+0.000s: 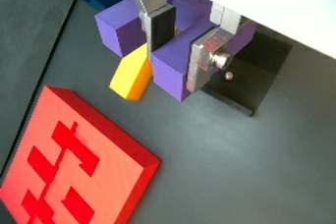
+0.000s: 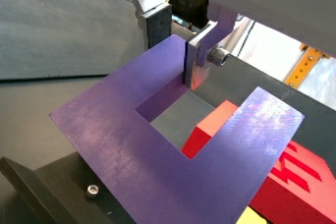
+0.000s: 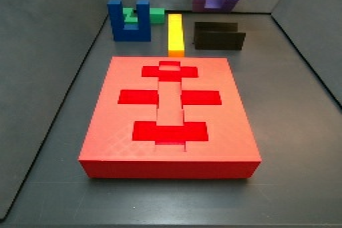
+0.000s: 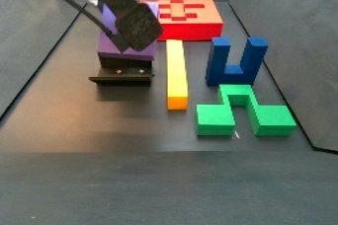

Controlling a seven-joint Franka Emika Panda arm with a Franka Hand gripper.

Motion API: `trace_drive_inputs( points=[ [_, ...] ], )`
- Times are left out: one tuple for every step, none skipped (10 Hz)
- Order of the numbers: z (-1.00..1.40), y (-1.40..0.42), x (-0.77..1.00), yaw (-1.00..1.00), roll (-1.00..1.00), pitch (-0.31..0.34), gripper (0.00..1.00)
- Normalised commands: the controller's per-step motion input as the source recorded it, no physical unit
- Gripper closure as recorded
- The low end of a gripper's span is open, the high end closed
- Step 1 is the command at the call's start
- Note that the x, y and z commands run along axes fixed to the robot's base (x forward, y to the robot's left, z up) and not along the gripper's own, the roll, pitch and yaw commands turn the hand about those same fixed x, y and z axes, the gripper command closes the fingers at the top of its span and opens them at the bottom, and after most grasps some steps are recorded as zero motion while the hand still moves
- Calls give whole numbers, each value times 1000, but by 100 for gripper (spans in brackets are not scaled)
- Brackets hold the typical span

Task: Pick up the purple object. Move up. Place the purple object on the fixture. Regrasp the purple object. Move to above the board. Insert the purple object.
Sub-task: Place the purple object on the fixture.

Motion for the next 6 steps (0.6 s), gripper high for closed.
trace_drive_inputs(
  points=[
    [-246,0,500,0,-317,146,100],
    [-214,0,320,0,-143,71,100],
    [-274,0,240,0,-89,11,100],
    [-314,-63,200,0,-17,0,100],
    [-309,-91,180,0,0,0,100],
    [-309,-49,197,0,0,0,100]
  ],
)
